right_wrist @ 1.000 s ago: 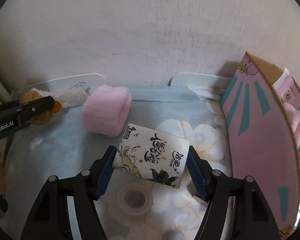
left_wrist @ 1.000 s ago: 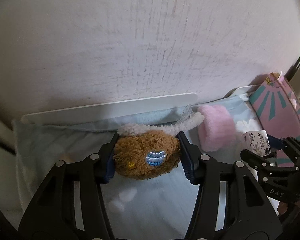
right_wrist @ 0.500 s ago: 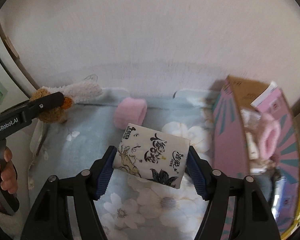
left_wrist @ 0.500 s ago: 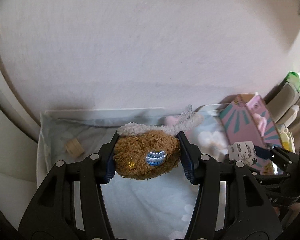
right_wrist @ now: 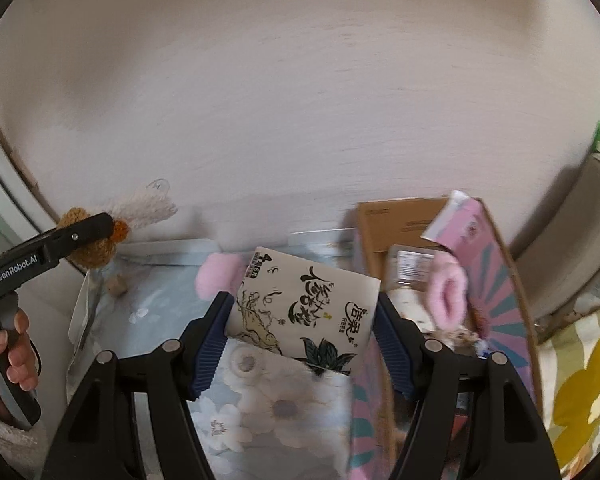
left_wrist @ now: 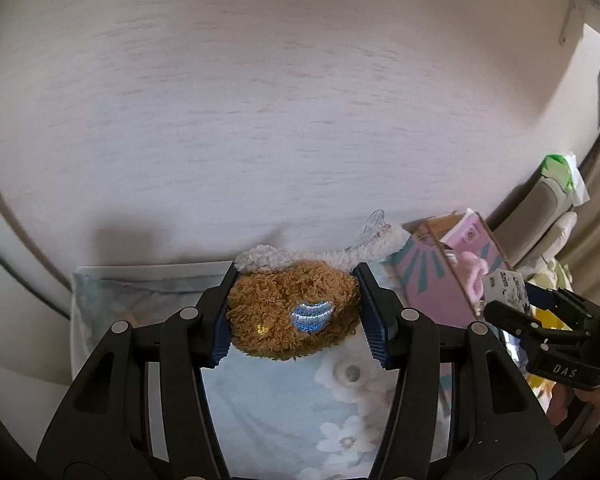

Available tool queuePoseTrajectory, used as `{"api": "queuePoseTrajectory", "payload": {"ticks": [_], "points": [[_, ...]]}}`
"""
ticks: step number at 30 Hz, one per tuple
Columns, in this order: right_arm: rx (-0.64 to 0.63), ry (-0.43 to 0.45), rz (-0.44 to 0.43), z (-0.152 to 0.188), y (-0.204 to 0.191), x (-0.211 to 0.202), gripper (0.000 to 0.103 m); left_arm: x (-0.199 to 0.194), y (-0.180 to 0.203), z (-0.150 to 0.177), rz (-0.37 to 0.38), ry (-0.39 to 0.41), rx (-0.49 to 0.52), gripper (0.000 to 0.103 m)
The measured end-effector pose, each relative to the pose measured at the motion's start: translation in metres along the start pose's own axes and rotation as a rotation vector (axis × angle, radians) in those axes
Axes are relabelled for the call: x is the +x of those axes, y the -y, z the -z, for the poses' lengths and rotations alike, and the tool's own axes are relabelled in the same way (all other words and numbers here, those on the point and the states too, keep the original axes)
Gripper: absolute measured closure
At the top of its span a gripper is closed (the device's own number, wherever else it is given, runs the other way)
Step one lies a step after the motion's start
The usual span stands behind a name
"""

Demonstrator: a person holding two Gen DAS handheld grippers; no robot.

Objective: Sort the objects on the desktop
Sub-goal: 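Carry the tissue pack and plush toy into the cardboard box and release both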

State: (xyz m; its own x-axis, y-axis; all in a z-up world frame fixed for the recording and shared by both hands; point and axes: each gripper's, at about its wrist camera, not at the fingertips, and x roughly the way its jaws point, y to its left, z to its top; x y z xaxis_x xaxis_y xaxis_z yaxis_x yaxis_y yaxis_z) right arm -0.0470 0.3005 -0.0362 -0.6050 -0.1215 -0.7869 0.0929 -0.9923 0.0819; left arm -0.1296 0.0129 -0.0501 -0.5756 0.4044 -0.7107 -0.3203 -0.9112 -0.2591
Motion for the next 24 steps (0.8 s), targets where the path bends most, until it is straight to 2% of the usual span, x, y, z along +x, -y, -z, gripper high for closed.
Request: {"api": "queuePoseTrajectory", "payload": {"ticks": [12, 24], "points": [[0.137, -0.012, 0.092, 0.022, 0.073, -0.022, 0.038, 0.02, 0.075, -0.013, 0.127, -0.023, 0.121, 0.053], [0.231, -0.053, 0.142, 0.05, 0.121, -0.022, 0.038, 0.064, 0.162, -0.021, 0.26, -0.086, 0.224, 0.053]]}}
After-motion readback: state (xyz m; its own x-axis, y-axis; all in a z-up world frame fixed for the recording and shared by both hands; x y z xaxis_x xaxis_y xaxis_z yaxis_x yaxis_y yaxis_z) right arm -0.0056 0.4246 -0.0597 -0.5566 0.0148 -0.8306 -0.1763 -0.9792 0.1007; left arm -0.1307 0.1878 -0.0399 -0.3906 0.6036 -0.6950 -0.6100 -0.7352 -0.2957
